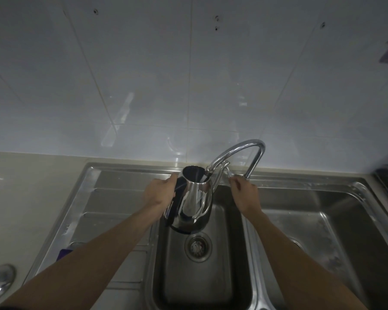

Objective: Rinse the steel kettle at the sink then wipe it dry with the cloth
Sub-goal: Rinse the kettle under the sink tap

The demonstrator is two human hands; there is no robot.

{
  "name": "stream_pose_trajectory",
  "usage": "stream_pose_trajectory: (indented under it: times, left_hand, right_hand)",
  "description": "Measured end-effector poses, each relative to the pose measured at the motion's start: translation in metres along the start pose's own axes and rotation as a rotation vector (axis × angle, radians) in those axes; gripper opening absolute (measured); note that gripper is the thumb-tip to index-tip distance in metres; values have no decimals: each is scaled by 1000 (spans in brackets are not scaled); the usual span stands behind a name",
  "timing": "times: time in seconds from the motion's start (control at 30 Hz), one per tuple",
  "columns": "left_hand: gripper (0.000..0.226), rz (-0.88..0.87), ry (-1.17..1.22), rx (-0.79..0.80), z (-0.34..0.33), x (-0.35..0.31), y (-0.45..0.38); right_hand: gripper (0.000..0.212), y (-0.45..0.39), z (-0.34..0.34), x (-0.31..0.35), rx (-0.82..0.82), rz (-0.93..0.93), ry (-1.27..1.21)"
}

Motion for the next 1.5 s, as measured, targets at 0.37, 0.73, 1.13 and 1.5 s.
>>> stream_pose_trajectory:
  times: [0.37, 0.73, 1.13, 1.5]
  left_hand:
    - [54, 4, -21, -7, -1, 2, 0]
    - [49, 81, -20, 21, -5, -3, -3]
    - [54, 100, -32, 22, -7, 0, 0]
    - [50, 61, 5, 68, 7, 13, -3]
  right_hand:
    - [29, 1, -1, -2, 7, -19, -47]
    - [30, -2, 0, -4, 1, -21, -21]
    - [29, -3, -3, -8, 16, -9, 10]
    - [24, -1, -11, -6, 16, -12, 5]
Point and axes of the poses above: each hand's wrist, its own y-axis away from the middle knuckle, its own z-axis out of the back of the hand, x = y × z, the point moved 9 cm from there along -y, towards the middle knuckle, and after that the axes turned 5 degrees about z, right-handed, at the moved point
